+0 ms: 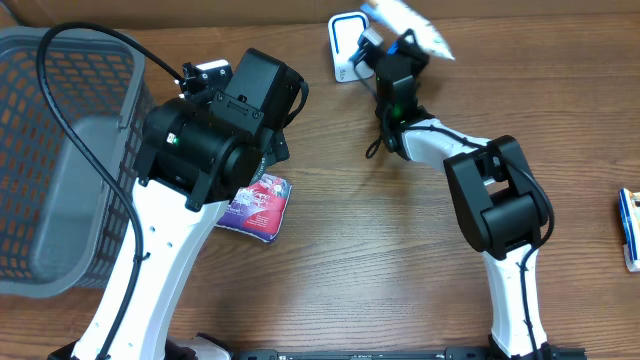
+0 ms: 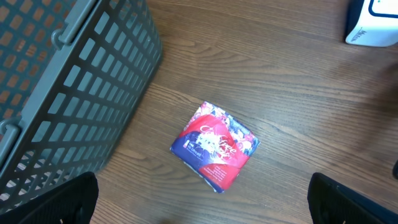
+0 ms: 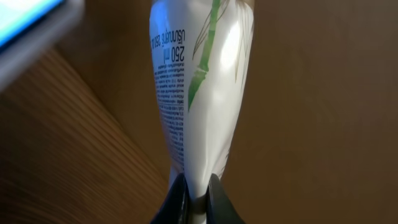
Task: Scan the item barcode
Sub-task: 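Swing the right gripper to the right table edge and release the tube, then move the right gripper to the red Carefree pack and grasp it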
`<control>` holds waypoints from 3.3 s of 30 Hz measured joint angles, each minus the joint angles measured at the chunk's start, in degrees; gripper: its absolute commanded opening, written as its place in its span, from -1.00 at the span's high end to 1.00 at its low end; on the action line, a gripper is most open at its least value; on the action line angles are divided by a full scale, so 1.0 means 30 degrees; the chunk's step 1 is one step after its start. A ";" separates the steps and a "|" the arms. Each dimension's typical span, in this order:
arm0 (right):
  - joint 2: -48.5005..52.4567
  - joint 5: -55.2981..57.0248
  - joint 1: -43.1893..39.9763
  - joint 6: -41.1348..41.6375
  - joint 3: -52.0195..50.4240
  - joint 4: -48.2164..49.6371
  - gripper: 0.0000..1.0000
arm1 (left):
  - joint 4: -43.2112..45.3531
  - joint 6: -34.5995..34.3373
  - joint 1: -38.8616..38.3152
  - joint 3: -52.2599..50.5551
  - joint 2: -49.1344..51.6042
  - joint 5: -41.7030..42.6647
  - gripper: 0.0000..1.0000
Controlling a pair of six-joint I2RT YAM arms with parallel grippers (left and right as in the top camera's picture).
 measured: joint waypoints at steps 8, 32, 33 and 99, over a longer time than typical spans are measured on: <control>-0.1297 1.1657 -0.4495 0.4641 0.0080 -0.3191 0.92 | 0.0000 0.0000 0.0000 0.0000 0.0000 0.0000 -0.99; -0.1464 1.4987 -1.2495 0.6958 -0.2747 0.3745 -1.00 | 0.0000 0.0000 0.0000 0.0000 0.0000 0.0000 -1.00; -0.1530 1.4542 -1.1999 0.6098 -0.2113 0.4073 -1.00 | 0.0000 0.0000 0.0000 0.0000 0.0000 -0.0007 -0.99; -0.1231 -3.0192 0.4095 3.0775 -0.1654 -1.5977 0.03 | 0.0000 0.0000 0.0000 0.0000 0.0000 0.0007 -0.99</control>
